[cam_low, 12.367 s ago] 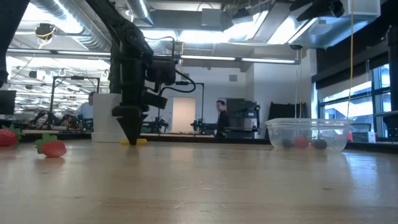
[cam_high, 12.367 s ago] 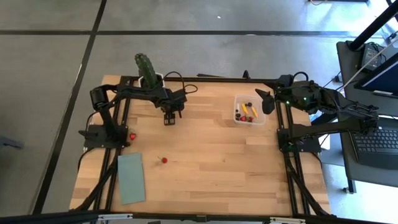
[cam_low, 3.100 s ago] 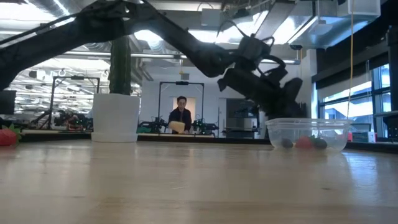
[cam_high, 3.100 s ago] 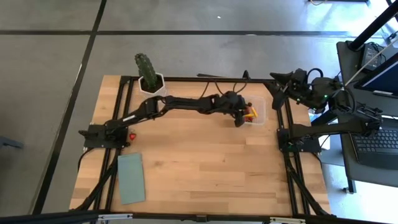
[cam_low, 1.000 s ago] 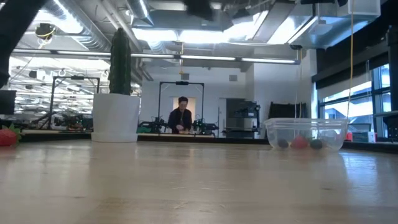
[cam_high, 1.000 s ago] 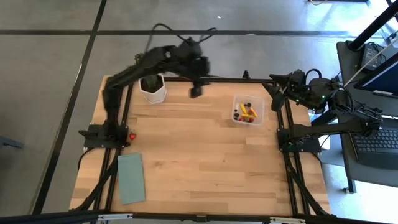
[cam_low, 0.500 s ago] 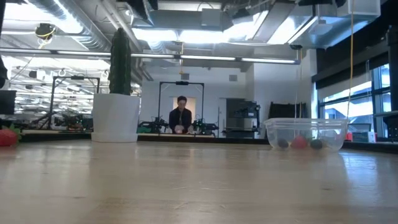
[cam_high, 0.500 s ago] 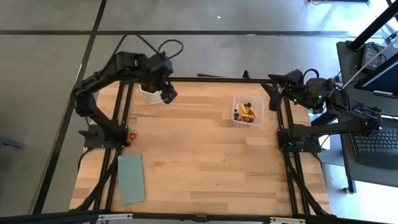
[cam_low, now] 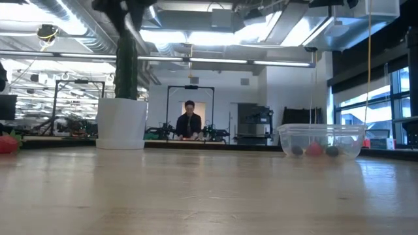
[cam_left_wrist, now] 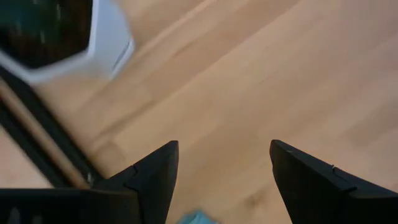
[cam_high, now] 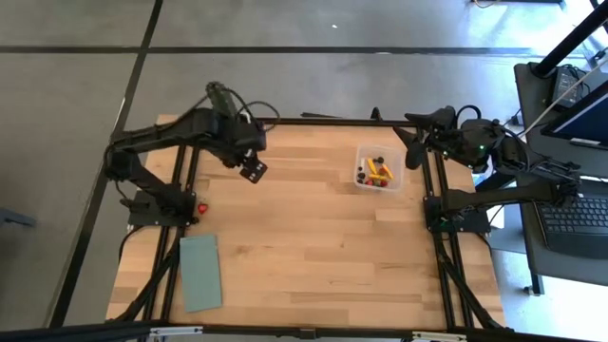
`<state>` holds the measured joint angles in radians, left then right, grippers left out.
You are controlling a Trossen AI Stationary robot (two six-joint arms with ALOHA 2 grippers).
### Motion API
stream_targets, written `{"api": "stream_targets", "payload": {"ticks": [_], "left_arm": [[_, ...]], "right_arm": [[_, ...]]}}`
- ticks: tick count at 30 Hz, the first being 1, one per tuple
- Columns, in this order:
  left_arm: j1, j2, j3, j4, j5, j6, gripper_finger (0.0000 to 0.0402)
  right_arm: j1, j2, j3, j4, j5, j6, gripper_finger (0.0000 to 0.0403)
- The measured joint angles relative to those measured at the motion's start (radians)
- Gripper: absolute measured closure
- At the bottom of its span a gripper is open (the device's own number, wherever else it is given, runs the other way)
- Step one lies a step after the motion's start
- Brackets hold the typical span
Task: Pick and placing Produce into tupperware
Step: Put the red strawberry into the transparent bin
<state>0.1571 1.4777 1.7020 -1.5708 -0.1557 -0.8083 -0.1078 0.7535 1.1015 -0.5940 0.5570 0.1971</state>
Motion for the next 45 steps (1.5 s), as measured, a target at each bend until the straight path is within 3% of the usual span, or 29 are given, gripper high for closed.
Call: {"api": "stream_targets", "payload": {"ticks": [12,17,26,32,45], "left_arm": [[0.078,-0.046,-0.483,-0.002,0.123,-0.165,0.0159],[0.109,-0.061,-0.614,0.002,0.141,-0.199,0.0159],[0.133,-0.13,-0.793,0.019,0.186,-0.241,0.0159],[0.127,-0.177,-0.897,0.188,0.233,-0.276,0.0159],[0.088,-0.176,-0.977,0.248,0.225,-0.335,0.0159]], "right_arm": [[0.0,0.03,0.0,-0.001,0.001,0.003,0.0148],[0.0,0.031,0.0,-0.001,0.001,0.003,0.0148],[0.0,0.032,0.0,-0.008,0.001,0.003,0.0148],[0.0,0.032,0.0,-0.012,0.001,0.002,0.0148],[0.0,0.032,0.0,-0.01,0.001,0.003,0.0148]]}}
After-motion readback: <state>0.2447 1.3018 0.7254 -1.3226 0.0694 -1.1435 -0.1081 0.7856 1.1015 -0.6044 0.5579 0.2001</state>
